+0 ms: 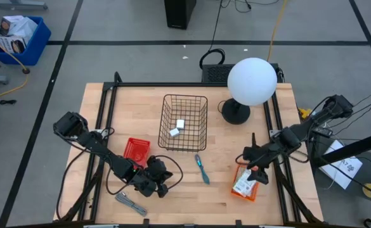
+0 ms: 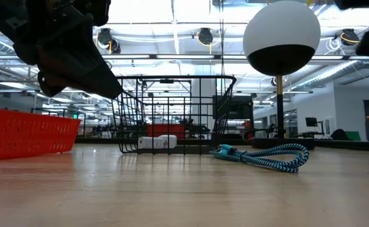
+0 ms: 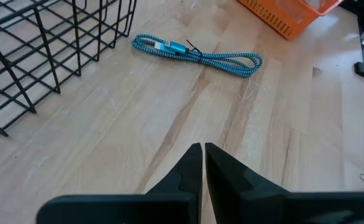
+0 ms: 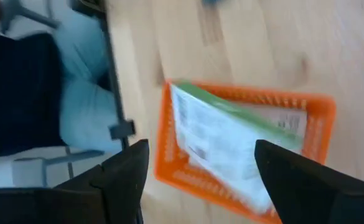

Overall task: Pick and place items into bin
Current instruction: Put the blue charger cable into the red basket

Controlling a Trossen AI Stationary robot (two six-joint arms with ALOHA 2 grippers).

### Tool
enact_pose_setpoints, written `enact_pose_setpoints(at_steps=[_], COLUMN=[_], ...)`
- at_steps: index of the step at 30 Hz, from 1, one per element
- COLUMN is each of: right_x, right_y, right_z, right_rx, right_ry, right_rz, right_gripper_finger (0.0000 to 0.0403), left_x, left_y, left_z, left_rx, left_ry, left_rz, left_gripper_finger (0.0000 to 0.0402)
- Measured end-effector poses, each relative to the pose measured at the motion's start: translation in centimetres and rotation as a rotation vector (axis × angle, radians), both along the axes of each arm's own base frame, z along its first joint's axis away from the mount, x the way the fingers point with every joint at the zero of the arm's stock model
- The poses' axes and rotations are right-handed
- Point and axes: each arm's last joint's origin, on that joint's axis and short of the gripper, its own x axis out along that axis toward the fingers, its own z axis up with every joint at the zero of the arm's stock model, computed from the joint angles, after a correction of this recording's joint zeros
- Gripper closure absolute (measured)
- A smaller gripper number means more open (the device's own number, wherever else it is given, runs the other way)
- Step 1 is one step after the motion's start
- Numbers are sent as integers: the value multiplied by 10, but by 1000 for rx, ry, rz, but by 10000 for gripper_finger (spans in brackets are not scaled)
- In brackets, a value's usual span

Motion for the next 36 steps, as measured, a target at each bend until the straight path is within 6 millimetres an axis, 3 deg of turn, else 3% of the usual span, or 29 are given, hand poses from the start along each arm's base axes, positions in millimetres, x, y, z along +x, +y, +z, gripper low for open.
enact_pose_setpoints(at_steps=[6, 17, 24, 30, 36], right_x=[9, 44, 64, 69, 75], right_y=[-5, 14, 24, 26, 24], right_z=[21, 66, 78, 86, 85], right_rx=[25, 24, 115, 154, 76], right_ry=[-293, -1023, -1251, -1385, -1435], right_rz=[44, 146, 90, 51, -47], right_gripper_finger=[113, 112, 116, 113, 113], left_x=[0, 0, 0, 0, 0], left_y=[0, 0, 0, 0, 0], left_z=[0, 0, 0, 0, 1], left_rx=[8, 18, 21, 25, 25], left_ry=[-10, -9, -9, -9, -9], left_rz=[11, 5, 2, 0, 0], left_gripper_finger=[378, 378, 378, 378, 378])
